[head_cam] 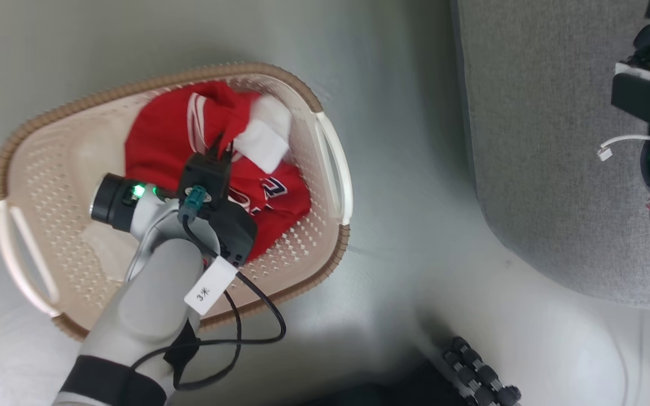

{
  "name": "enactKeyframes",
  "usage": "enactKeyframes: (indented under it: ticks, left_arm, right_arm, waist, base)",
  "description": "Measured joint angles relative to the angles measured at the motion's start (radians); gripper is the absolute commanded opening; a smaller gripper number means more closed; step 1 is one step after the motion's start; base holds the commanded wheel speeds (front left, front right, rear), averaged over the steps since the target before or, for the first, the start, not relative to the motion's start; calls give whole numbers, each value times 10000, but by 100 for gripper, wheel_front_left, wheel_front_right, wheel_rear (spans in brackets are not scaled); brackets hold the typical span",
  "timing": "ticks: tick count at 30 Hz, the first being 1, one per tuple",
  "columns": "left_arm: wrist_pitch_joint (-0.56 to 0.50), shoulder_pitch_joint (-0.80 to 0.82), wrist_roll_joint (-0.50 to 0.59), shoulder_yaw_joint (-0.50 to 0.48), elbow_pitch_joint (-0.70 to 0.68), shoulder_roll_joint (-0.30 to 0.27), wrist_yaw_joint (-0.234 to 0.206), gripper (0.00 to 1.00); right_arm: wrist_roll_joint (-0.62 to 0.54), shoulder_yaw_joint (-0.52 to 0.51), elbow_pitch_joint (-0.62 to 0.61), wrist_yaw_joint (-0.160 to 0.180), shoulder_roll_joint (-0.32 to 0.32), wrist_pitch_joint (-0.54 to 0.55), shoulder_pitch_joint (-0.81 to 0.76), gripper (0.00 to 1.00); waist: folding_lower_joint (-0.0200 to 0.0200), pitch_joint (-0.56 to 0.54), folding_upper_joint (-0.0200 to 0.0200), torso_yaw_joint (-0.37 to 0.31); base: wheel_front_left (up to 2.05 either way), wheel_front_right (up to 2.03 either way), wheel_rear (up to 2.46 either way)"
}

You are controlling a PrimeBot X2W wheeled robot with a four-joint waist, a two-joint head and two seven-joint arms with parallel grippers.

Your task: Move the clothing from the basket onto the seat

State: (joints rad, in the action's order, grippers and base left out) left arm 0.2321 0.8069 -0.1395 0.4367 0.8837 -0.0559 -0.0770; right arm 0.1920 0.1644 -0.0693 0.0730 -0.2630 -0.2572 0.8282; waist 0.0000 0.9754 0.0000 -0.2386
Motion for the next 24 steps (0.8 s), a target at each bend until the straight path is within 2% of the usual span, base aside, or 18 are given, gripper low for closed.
enactKeyframes:
  ticks: [12, 24]
  left_arm:
    - [173, -655, -313, 443, -616, 71, 562, 0]
    - [176, -1021, -558, 531, -1988, 102, 1223, 0]
  right_arm:
    - [-17, -10, 938, -163, -29, 0, -832, 100]
    - [29, -203, 1848, -198, 13, 2, -1836, 100]
  waist:
    - [-1, -1323, 0, 745]
    - [-1, -2865, 0, 1546]
  base:
    - [0, 0, 0]
    - [0, 0, 0]
